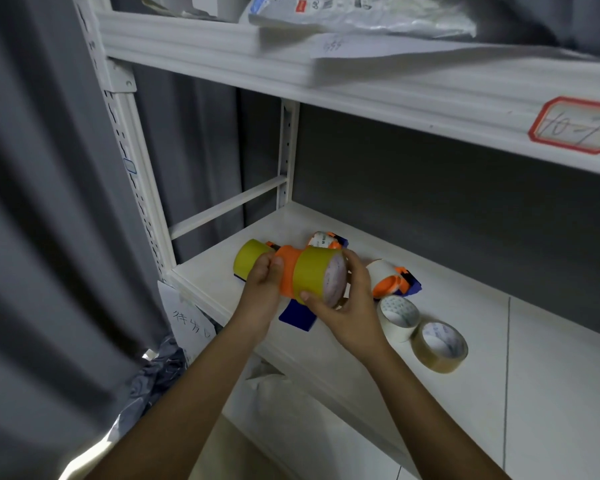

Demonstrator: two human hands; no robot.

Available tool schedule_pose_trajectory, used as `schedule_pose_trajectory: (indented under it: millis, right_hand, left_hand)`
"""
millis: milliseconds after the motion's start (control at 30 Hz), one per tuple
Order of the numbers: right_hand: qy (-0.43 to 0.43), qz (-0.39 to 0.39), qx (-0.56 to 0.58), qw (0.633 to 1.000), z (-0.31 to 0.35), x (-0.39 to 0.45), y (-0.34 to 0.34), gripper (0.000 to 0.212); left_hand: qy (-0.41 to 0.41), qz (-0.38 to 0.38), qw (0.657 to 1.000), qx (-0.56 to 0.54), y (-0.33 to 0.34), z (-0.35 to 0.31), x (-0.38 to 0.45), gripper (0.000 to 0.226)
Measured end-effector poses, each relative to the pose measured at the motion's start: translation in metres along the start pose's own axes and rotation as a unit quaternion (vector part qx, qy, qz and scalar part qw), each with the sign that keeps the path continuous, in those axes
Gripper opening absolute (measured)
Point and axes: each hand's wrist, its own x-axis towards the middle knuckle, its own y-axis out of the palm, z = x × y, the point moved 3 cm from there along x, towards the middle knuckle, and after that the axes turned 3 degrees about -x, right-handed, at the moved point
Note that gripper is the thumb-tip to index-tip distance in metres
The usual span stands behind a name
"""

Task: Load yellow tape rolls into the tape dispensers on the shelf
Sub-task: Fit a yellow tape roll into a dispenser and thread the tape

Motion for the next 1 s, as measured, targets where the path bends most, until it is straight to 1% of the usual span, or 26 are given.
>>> schedule_pose_trajectory:
  millis: [133, 267, 300, 367, 433, 600, 700, 800, 900, 1000]
  right_hand:
    - [-0.015, 0.003, -0.015, 1.0, 0.003, 0.001, -0.002, 0.092]
    - [-0.036, 0.014, -0.055, 0.998, 0.009, 0.002, -0.003, 0.097]
    - [-0.043, 0.022, -0.06, 0.997, 0.011, 0.003, -0.004, 0.095]
    - [-0.057, 0.038, -0.067, 0.995, 0.014, 0.004, -0.005, 0.092]
    - [-0.062, 0.046, -0.078, 0.994, 0.013, 0.005, -0.006, 0.092]
    - [-0.081, 0.061, -0.158, 0.982, 0.013, 0.005, -0.005, 0.098]
    - [-0.111, 0.053, -0.204, 0.971, 0.016, 0.003, -0.004, 0.096]
    - [-0.123, 0.042, -0.216, 0.968, 0.02, 0.002, -0.001, 0.096]
    - [-0.106, 0.052, -0.2, 0.973, 0.02, 0.002, 0.002, 0.097]
    - [-0.092, 0.065, -0.192, 0.975, 0.019, 0.002, 0.001, 0.098]
  left_hand:
    - [-0.001, -0.005, 1.0, -0.012, 0.001, -0.003, -0.002, 0.037]
    - [-0.001, -0.003, 1.0, -0.012, -0.002, -0.005, -0.004, 0.034]
    - [-0.002, -0.001, 1.0, -0.011, -0.003, -0.005, -0.004, 0.033]
    - [-0.002, 0.001, 1.0, -0.011, -0.005, -0.006, -0.005, 0.029]
    - [-0.003, 0.003, 1.0, -0.011, -0.006, -0.007, -0.006, 0.023]
    - [0.0, 0.026, 1.0, 0.011, -0.009, -0.009, -0.009, 0.022]
    - [-0.001, 0.029, 0.999, 0.012, -0.01, -0.009, -0.009, 0.018]
    - [-0.006, 0.019, 1.0, 0.005, -0.011, -0.008, -0.009, 0.028]
    - [-0.011, 0.015, 1.0, 0.011, -0.01, -0.008, -0.007, 0.035]
    - [-0.024, 0.01, 1.0, 0.012, -0.01, -0.006, -0.005, 0.037]
